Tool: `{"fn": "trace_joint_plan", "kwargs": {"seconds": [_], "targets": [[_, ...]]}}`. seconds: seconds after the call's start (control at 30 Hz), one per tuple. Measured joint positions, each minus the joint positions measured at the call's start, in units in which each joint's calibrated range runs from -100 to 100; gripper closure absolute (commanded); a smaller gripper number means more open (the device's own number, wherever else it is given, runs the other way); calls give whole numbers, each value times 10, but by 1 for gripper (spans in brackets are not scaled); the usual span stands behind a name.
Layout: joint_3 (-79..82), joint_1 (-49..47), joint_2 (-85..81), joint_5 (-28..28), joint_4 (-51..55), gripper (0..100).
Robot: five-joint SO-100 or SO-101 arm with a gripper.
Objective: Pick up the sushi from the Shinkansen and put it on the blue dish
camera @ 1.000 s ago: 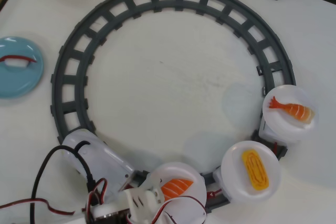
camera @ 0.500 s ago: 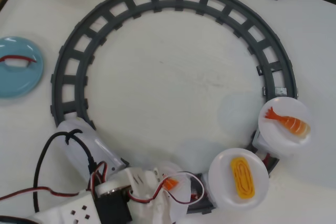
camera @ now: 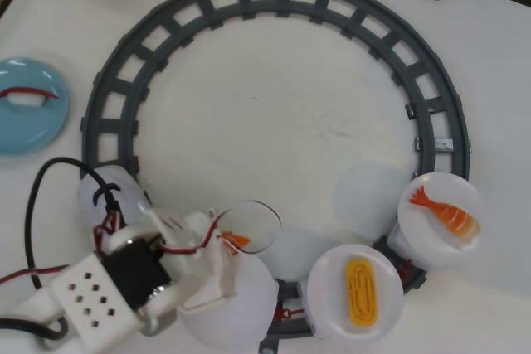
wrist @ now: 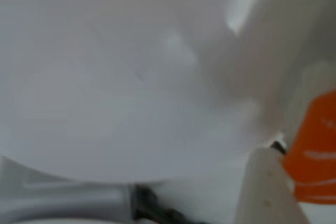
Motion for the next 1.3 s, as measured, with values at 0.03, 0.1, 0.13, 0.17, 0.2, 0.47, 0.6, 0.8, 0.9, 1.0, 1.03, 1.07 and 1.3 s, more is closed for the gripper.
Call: {"fn": "trace_joint_plan", "kwargs": {"seconds": [0.03,0.1,0.13,0.17,0.2,0.47,0.6,0.8,0.9,1.0,1.03,1.07,1.3], "targets": [[-10,-11,-11,-6,7,97],[-36,-35,-33,-17,34,97],[-51,-50,-42,-23,47,97],[-66,-65,-51,-31,61,97],[-80,-81,-57,-37,72,97],[-131,-242,-73,-108,117,97],[-132,-331,-54,-143,116,97],[-132,-443,54,-183,70,97],[-137,-483,111,-197,49,97],[-175,-518,169,-206,42,97],[-191,-526,188,-209,42,97],[-210,-530,208,-211,42,97],[-345,-562,337,-231,43,97]]}}
